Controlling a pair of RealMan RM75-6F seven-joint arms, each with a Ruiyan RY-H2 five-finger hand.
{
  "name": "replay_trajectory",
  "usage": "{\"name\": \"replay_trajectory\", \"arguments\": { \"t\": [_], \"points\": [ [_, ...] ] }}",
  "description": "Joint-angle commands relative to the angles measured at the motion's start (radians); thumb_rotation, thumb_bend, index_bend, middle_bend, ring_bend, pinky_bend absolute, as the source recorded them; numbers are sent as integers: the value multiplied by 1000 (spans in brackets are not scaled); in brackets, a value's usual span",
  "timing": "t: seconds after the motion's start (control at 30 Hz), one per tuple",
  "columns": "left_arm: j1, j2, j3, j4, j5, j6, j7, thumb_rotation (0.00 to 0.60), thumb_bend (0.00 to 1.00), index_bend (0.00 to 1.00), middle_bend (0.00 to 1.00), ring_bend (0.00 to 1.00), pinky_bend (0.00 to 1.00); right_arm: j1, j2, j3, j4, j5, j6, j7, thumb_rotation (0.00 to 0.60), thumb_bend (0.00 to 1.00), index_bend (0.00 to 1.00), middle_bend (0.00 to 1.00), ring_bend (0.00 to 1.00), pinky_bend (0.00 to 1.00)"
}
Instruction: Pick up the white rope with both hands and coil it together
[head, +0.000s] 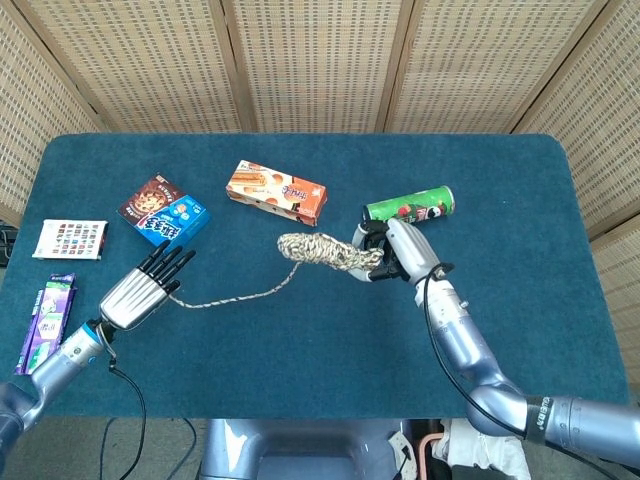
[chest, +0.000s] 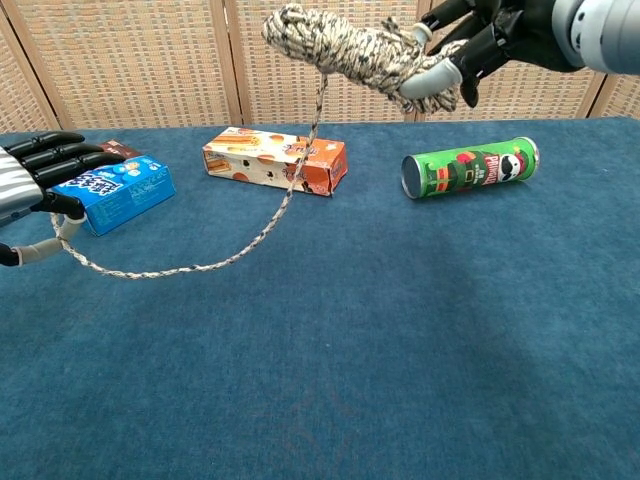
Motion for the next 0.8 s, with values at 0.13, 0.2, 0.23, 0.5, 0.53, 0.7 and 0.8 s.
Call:
{"name": "replay_trajectory", "arguments": {
  "t": [0.13,0.2,0.23,0.5,0.53,0.7,0.8],
  "points": [
    [-18,24,15,-57,35,66,18,600,514,808,0,0,0,137,-59,93,30,322,149,-126,600,637,726,759,559,658],
    [-25,33,14,-81,44,96,16,600,519,812,0,0,0,150,-77,84,60,333,171,-149,600,640,726,759,559,658],
    [-33,41,9,-109,51,129,8,600,521,813,0,0,0,160,-92,67,90,332,189,-175,600,641,726,759,560,658],
    [-98,142,-34,-398,62,168,8,600,532,820,0,0,0,189,-187,14,191,285,253,-248,600,645,728,761,564,660],
    [-109,160,-44,-448,58,159,12,600,534,821,0,0,0,192,-197,4,200,272,261,-262,600,646,728,761,565,660],
    [-195,272,-139,-790,21,81,46,600,543,829,0,0,0,211,-260,-59,252,174,304,-349,600,646,729,763,567,660],
    [-225,314,-193,-948,-26,21,55,600,545,835,0,0,0,212,-283,-75,265,140,309,-377,600,646,729,764,567,660]
  ]
}}
